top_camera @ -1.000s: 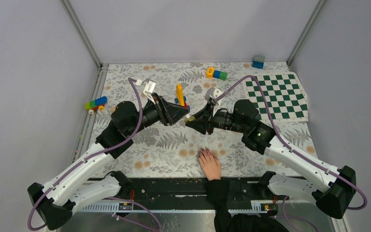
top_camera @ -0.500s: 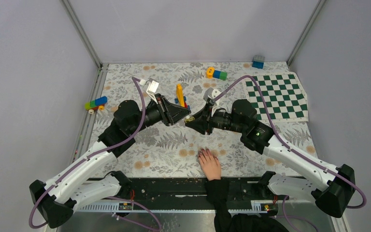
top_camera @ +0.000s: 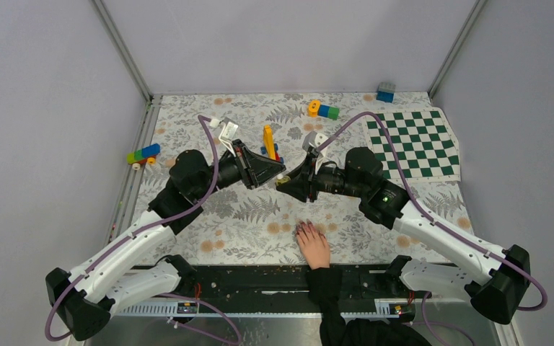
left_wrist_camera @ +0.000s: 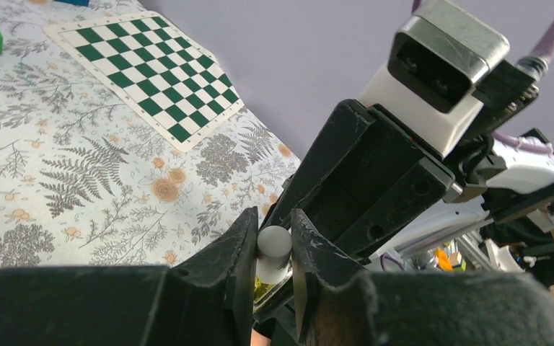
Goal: Paint the nails
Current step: Screw the nail polish bottle.
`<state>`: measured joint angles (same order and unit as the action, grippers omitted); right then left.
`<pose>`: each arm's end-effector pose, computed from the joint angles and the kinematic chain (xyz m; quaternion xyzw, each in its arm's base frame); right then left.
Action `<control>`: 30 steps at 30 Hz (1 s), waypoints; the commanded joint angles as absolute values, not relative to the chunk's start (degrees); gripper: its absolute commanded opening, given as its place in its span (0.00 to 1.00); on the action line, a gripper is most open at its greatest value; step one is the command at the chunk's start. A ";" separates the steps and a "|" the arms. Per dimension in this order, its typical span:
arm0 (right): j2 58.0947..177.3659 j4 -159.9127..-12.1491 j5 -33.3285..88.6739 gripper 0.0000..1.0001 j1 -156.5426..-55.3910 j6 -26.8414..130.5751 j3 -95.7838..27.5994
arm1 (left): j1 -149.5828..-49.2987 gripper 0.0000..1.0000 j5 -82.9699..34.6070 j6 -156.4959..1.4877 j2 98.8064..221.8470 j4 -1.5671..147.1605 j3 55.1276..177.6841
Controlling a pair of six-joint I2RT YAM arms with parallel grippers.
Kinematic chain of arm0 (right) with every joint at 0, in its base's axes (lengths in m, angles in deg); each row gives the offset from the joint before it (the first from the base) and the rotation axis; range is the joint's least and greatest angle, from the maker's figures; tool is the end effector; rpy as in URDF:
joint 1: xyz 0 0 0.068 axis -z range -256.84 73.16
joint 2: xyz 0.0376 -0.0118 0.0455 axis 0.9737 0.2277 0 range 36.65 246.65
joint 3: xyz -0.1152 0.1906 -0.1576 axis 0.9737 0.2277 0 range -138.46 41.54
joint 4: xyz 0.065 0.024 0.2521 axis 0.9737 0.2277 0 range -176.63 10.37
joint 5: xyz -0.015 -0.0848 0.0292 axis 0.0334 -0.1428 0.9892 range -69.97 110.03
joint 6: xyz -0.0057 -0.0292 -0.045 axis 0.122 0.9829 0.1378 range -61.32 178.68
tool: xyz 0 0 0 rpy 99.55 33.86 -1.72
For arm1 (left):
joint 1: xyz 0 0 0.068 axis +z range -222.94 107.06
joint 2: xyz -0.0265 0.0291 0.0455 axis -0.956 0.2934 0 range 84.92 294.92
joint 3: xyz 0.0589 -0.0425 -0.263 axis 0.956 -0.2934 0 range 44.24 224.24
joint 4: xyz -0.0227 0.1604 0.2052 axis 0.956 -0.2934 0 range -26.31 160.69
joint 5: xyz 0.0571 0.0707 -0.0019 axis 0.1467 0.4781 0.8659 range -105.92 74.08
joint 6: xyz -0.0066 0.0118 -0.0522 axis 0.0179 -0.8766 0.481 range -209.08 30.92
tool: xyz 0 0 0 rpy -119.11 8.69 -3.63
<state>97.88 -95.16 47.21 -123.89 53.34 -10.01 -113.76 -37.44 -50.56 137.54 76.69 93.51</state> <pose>0.1586 0.1942 0.3607 -0.4008 0.5901 0.4509 0.5365 0.1540 -0.1502 0.3738 0.1486 0.6755 -0.5529 0.4647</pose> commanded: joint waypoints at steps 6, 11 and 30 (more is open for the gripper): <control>98.31 -96.65 53.12 0.00 -124.22 49.56 -14.81 | -114.37 0.00 -54.97 -56.68 137.17 84.04 92.45; 96.53 -99.75 55.97 0.00 -123.70 46.30 -14.08 | -114.37 0.00 -56.02 -58.43 134.59 85.44 91.28; 96.95 -110.91 62.35 0.00 -123.68 37.94 -12.42 | -114.51 0.00 -60.52 -57.28 133.91 92.16 89.56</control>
<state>97.07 -99.69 59.82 -124.08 41.43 -11.25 -113.61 -51.19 -56.83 132.45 93.15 87.42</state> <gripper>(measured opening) 0.337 0.203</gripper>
